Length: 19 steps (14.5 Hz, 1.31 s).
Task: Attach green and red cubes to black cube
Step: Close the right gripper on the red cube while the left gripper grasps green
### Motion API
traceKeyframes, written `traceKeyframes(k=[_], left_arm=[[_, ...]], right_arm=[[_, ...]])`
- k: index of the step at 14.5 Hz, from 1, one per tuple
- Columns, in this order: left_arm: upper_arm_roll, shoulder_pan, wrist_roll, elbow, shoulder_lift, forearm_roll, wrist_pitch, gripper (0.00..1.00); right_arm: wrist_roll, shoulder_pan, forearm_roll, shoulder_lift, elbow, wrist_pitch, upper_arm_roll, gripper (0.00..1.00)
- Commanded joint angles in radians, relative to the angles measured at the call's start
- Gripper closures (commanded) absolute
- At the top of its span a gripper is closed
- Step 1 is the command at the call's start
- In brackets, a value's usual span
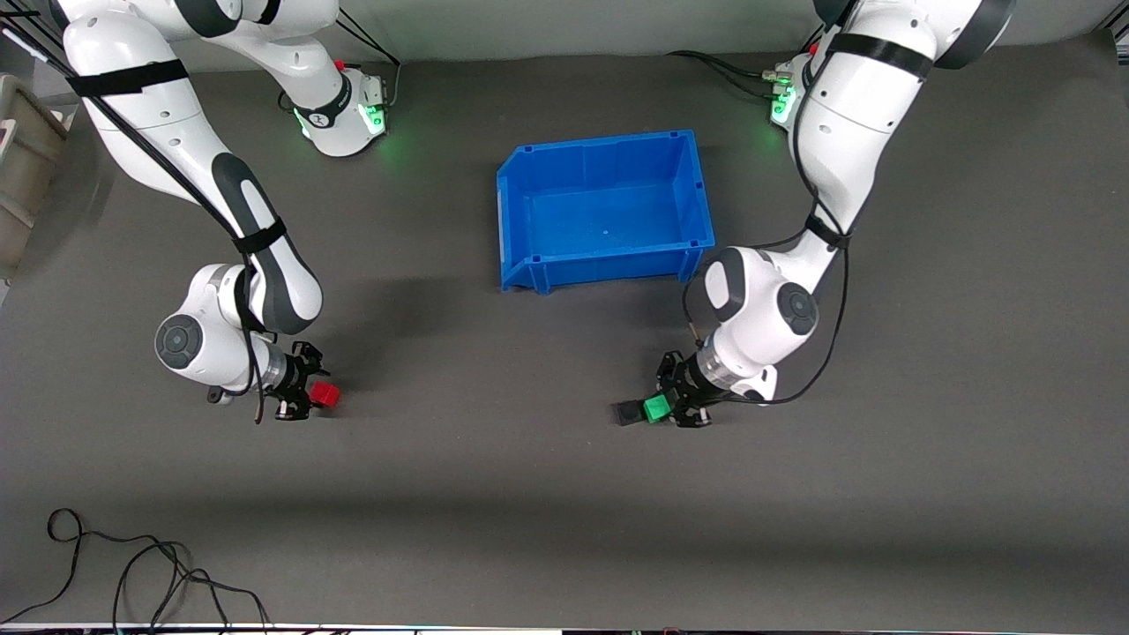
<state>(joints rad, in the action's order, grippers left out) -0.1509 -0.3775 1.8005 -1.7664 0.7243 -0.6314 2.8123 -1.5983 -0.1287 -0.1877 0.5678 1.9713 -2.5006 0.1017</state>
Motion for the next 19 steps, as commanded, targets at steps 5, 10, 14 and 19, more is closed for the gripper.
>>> traceKeyframes(k=[5,10,14,19], left_arm=[[0.028,-0.04,0.025,0.024,0.02,0.033,0.006,0.95],[0.024,-0.063,0.011,0.048,0.02,0.174,-0.016,0.95],[0.021,-0.064,0.0,0.128,0.05,0.236,-0.108,0.95],[0.019,-0.073,0.016,0.166,0.084,0.233,-0.112,0.95]], right_arm=[[0.024,-0.005,-0.062,0.014,-0.025,-0.02,0.003,0.67],[0.023,-0.008,-0.064,0.014,-0.029,-0.026,0.001,0.88],[0.026,-0.009,-0.064,0.014,-0.052,-0.023,-0.005,1.0],[0.009,-0.031,-0.076,0.017,-0.178,0.146,-0.026,1.0]])
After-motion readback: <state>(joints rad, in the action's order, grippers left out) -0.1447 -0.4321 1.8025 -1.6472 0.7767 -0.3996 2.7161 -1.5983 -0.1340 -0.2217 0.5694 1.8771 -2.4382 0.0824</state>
